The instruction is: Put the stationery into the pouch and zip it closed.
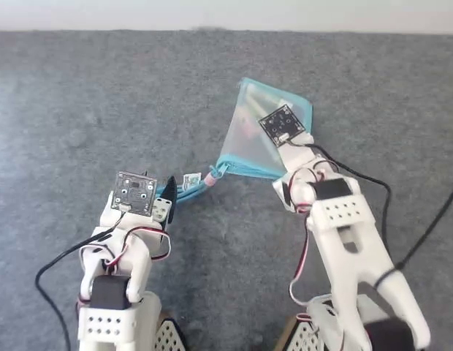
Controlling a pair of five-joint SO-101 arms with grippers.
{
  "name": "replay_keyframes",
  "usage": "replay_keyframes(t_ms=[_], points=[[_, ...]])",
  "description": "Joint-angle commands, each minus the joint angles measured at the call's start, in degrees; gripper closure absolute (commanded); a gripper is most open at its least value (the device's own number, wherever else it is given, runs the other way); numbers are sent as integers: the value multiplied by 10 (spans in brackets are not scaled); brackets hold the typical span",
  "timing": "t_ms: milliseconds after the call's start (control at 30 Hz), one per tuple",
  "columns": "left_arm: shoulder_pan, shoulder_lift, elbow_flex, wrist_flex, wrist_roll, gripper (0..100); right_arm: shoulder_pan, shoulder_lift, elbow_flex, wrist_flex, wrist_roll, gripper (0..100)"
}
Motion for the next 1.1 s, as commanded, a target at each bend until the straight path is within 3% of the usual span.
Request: replay_keyframes(t_ms=[0,300,500,1067], points=[[4,2,-8,-15,-4,831,-11,-77,18,0,-12,857],[4,2,-7,-14,-4,831,-29,-150,55,0,-11,852],[4,2,-7,-14,-5,831,-29,-151,55,1,-11,747],[4,2,-7,-17,-5,831,-30,-157,52,16,-12,743]])
